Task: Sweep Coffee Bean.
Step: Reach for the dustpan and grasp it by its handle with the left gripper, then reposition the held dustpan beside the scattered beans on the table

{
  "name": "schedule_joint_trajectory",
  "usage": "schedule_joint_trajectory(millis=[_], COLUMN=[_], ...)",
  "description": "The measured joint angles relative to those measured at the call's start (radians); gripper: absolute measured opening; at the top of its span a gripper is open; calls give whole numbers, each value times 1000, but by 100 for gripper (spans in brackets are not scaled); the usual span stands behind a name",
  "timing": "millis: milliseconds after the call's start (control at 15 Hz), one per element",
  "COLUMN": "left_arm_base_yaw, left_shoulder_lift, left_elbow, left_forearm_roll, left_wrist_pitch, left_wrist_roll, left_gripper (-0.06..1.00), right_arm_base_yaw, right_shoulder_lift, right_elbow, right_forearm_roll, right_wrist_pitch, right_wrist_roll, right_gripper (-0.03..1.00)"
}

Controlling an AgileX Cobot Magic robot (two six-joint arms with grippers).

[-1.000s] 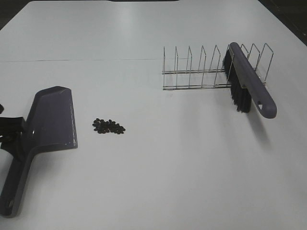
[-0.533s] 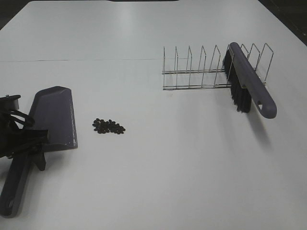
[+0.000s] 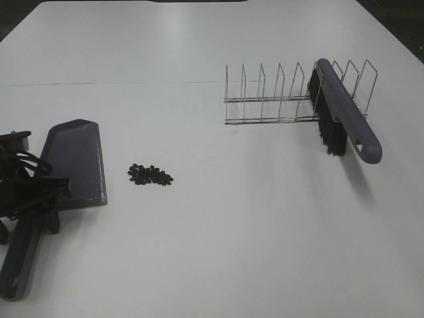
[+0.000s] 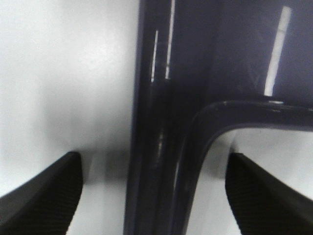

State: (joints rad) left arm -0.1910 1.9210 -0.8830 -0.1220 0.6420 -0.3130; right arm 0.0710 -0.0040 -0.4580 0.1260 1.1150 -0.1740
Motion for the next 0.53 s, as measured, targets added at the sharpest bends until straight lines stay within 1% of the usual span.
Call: schedule_joint_trajectory(millis=[67, 133, 400, 533], left_arm_base_yaw=[0, 0, 0, 0], left_shoulder_lift=[3, 3, 3, 5], left_elbow=[-2, -2, -2, -16], left_forearm_roll=[0, -4, -4, 11], left_wrist_pitch=[-1, -3, -3, 17], left_wrist_roll=[0, 1, 58, 108], left_gripper=[42, 32, 33, 33], right_arm_base_yaw=[0, 0, 0, 0], right_shoulder_lift=[0, 0, 0, 0], right_elbow=[0, 0, 0, 0], right_forearm_roll=[0, 0, 0, 0], right_wrist_pitch=[0, 0, 0, 0], right_wrist_roll=[0, 0, 0, 0], right_gripper=[79, 79, 79, 79])
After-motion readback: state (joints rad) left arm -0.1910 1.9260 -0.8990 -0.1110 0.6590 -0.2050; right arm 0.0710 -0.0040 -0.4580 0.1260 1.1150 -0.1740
